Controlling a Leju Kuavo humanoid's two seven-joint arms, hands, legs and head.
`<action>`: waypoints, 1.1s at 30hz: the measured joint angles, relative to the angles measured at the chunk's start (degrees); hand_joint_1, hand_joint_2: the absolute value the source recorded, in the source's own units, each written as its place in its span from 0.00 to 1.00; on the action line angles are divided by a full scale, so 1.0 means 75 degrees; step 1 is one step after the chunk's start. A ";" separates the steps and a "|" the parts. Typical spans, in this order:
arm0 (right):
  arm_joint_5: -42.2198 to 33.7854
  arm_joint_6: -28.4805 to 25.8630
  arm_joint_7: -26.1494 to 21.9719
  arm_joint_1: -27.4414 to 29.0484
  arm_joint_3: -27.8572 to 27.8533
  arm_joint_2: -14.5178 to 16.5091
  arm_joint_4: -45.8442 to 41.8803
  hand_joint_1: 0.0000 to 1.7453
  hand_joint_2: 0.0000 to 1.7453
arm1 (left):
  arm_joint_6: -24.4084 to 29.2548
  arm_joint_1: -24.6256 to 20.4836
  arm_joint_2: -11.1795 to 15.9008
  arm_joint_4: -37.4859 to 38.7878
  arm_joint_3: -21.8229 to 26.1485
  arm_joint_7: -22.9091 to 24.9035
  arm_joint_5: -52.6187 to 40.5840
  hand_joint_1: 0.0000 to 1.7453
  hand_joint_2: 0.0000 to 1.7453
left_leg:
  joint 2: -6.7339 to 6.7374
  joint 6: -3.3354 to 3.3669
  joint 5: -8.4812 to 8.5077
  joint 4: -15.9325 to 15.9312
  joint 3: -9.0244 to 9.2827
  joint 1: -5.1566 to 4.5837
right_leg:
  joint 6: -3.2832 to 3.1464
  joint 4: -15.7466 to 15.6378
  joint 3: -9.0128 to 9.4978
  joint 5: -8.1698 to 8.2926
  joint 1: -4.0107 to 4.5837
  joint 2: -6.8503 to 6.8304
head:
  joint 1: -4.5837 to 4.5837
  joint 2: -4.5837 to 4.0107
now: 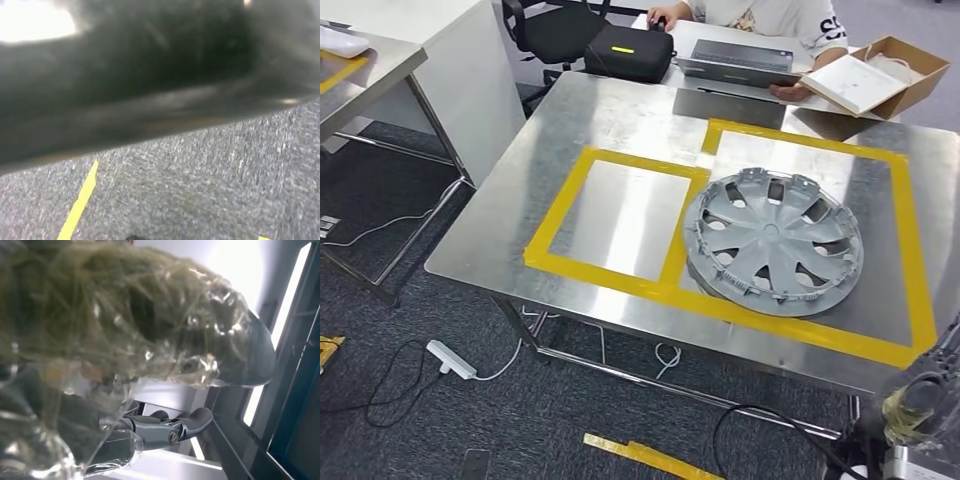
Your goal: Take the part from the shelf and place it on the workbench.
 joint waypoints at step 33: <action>-0.1080 0.0960 -0.0719 0.1174 -0.1220 0.1255 0.0417 0.00 0.00 | -0.0004 0.0038 -0.0001 0.0000 0.0391 -0.0032 0.0304 0.00 0.00 | 0.0029 -0.0102 -0.0081 -0.0022 -0.0180 0.0014 | -0.0086 -0.0499 0.0462 0.0075 -0.0031 -0.0027 | -0.0062 0.0000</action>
